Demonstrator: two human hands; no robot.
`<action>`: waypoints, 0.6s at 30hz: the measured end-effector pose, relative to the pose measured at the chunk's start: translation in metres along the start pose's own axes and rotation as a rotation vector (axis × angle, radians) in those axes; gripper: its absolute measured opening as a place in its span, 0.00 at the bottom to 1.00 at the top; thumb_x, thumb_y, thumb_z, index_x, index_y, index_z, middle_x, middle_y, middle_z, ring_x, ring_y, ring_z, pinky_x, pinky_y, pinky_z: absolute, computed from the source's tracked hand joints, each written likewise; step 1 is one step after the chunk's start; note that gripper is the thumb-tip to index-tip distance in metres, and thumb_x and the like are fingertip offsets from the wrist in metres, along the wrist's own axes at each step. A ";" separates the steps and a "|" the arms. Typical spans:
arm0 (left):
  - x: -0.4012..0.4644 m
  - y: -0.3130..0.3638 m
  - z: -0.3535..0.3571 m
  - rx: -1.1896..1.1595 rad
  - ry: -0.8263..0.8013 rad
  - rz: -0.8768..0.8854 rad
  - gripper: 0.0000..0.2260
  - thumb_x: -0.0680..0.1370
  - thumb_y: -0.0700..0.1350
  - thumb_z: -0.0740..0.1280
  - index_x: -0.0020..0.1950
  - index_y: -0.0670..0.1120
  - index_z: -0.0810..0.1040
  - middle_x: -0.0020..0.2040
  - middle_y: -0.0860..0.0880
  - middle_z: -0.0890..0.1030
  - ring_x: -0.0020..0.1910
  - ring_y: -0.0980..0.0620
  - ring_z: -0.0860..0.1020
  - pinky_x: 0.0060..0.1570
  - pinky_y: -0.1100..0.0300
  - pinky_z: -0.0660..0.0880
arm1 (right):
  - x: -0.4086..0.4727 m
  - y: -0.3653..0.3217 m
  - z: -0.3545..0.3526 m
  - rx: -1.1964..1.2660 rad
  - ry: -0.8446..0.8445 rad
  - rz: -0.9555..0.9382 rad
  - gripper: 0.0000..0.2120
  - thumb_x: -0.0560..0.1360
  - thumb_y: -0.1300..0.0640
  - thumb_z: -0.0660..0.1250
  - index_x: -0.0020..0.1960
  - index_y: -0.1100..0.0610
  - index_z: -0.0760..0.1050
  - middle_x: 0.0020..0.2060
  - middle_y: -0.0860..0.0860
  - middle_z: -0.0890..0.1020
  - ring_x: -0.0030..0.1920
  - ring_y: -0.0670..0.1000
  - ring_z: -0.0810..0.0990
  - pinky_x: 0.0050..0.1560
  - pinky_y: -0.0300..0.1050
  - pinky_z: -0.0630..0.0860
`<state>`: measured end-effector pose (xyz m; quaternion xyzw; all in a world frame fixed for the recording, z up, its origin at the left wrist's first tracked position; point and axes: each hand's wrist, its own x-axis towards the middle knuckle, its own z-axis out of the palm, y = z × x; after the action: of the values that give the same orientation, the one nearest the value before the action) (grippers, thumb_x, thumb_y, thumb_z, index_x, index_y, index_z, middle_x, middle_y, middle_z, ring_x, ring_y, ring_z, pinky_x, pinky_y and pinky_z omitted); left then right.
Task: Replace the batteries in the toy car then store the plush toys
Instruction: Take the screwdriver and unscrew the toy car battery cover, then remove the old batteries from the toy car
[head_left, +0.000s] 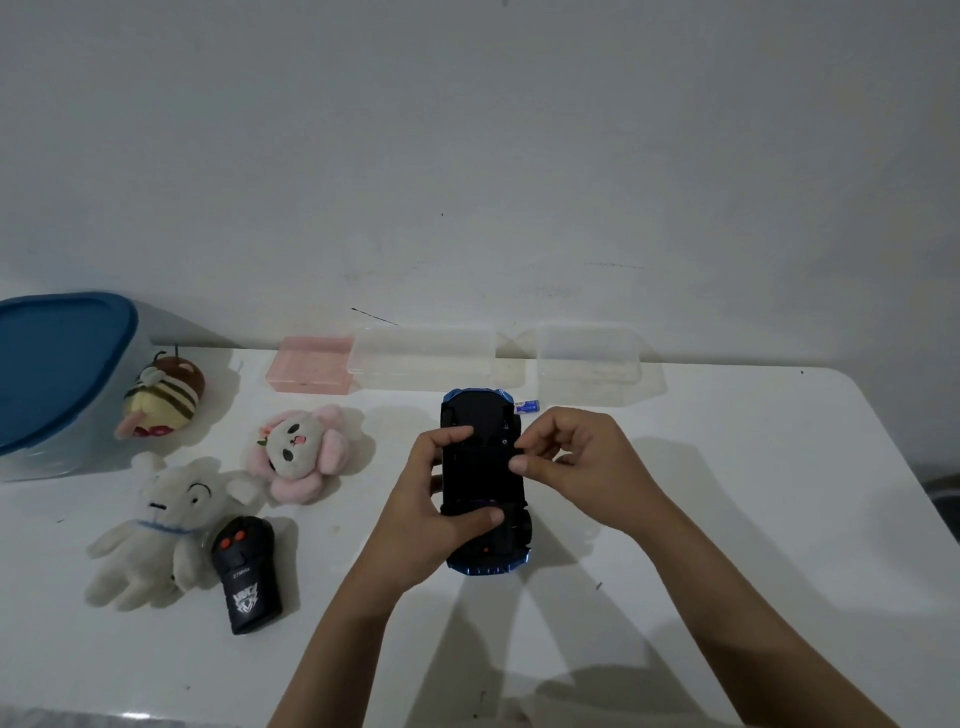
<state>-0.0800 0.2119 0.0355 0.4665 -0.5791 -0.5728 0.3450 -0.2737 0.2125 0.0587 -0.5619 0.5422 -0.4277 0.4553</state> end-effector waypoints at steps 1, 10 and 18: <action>0.000 -0.001 -0.001 -0.013 0.000 0.002 0.31 0.60 0.48 0.76 0.60 0.61 0.70 0.57 0.59 0.77 0.55 0.49 0.78 0.52 0.52 0.79 | -0.001 -0.001 -0.003 0.043 0.011 -0.003 0.06 0.68 0.66 0.75 0.39 0.58 0.79 0.32 0.49 0.81 0.33 0.46 0.76 0.33 0.33 0.71; -0.003 -0.016 -0.022 -0.071 0.121 -0.003 0.35 0.59 0.45 0.77 0.63 0.61 0.70 0.57 0.48 0.77 0.52 0.49 0.80 0.43 0.61 0.79 | -0.021 0.033 -0.062 0.054 0.237 0.219 0.05 0.68 0.66 0.74 0.39 0.58 0.80 0.31 0.49 0.83 0.32 0.46 0.78 0.30 0.37 0.73; -0.002 -0.019 -0.025 -0.066 0.136 0.004 0.35 0.57 0.46 0.77 0.61 0.63 0.71 0.57 0.48 0.77 0.49 0.53 0.81 0.41 0.63 0.78 | -0.037 0.072 -0.094 -0.128 0.255 0.469 0.03 0.70 0.64 0.73 0.42 0.59 0.81 0.36 0.56 0.84 0.33 0.48 0.78 0.31 0.39 0.71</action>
<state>-0.0535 0.2068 0.0193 0.4914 -0.5360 -0.5579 0.4000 -0.3833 0.2451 0.0093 -0.3900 0.7366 -0.3427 0.4335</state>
